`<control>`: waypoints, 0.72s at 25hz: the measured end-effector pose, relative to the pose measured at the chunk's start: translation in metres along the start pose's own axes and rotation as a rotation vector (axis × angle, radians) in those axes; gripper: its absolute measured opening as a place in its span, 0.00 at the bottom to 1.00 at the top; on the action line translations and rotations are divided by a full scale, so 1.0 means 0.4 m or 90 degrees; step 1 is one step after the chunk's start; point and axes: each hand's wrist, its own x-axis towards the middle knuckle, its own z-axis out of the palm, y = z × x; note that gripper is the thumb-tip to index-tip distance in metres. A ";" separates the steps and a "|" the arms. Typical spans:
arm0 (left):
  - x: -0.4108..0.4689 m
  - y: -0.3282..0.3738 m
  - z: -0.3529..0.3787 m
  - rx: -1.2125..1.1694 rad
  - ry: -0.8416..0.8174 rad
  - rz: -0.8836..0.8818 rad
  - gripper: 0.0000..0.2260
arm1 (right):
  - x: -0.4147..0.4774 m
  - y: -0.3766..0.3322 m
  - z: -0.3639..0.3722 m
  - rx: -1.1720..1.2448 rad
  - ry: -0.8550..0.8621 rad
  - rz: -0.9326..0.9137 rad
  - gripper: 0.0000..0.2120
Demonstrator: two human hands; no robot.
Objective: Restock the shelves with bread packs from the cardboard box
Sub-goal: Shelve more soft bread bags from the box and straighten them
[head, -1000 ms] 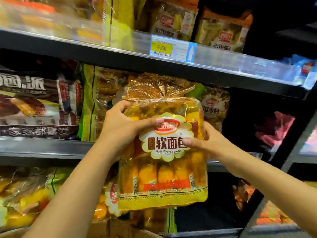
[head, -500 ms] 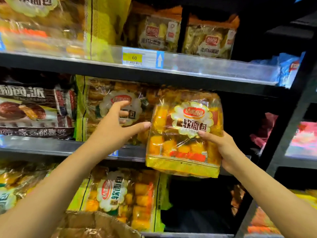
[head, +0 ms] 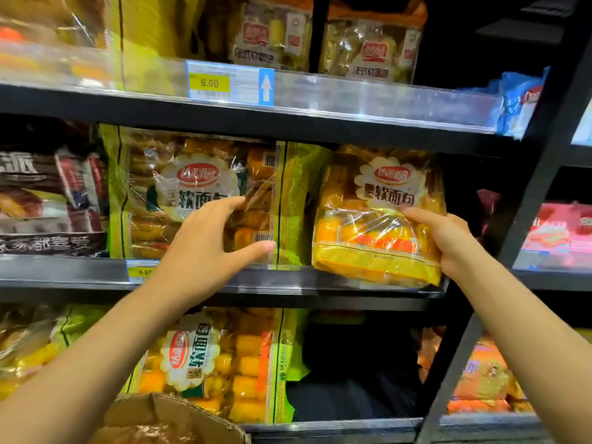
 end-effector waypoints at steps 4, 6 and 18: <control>0.021 0.071 0.098 0.045 -0.031 0.080 0.39 | 0.050 0.002 -0.003 -0.026 0.008 0.006 0.25; 0.052 0.125 0.145 0.102 -0.049 0.128 0.39 | 0.080 0.008 -0.006 -0.016 0.014 0.014 0.28; 0.232 0.220 0.330 0.334 -0.163 0.046 0.24 | 0.197 0.078 0.068 -0.402 0.063 -0.083 0.50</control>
